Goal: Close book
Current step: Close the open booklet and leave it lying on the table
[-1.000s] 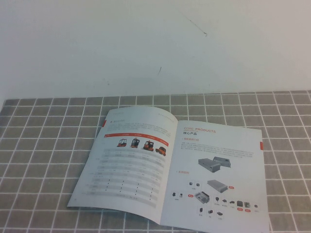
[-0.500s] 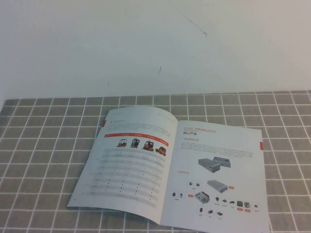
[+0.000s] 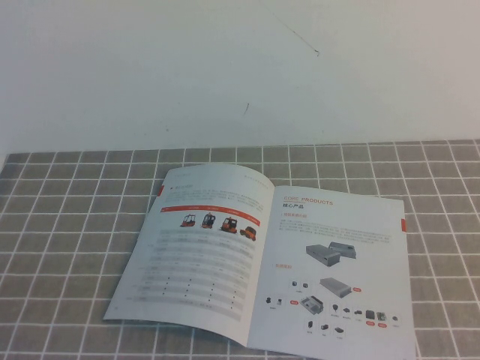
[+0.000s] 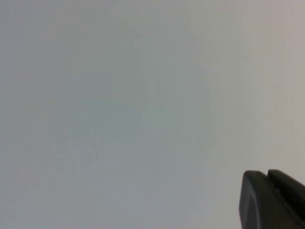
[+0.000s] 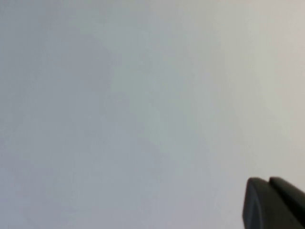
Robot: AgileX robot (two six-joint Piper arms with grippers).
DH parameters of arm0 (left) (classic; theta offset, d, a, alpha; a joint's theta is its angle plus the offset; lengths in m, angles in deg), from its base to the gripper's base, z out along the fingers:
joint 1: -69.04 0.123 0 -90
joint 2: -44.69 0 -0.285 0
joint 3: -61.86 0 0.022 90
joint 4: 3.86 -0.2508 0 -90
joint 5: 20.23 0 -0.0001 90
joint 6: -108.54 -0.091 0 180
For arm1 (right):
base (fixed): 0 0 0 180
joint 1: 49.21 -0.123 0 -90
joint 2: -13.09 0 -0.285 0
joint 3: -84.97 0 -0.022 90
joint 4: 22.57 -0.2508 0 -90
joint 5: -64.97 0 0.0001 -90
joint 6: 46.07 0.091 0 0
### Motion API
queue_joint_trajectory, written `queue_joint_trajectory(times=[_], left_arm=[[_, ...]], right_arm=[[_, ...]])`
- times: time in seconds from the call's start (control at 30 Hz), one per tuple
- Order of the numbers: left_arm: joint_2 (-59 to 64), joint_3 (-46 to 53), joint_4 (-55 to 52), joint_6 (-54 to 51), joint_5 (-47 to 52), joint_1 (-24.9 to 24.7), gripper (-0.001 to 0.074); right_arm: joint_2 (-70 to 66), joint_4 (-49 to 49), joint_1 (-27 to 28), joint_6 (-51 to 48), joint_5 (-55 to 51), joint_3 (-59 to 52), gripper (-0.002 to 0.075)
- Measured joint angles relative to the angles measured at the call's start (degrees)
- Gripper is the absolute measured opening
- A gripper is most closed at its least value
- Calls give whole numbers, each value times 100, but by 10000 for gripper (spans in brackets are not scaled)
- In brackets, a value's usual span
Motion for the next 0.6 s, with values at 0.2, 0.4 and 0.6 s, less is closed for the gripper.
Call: queue_joint_trajectory(times=[0.2, 0.4, 0.6], left_arm=[[181, -1283, 261, 25, 2605, 0, -4], [1360, -1677, 535, 375, 3921, 0, -4], [3035, -2074, 850, 375, 4635, 0, -4]], right_arm=[[-344, 0, 0, 0, -2772, 1379, -2], [-1456, 0, 0, 0, -4308, 2322, -2], [-2904, -167, 0, -121, -6078, 2908, -2]])
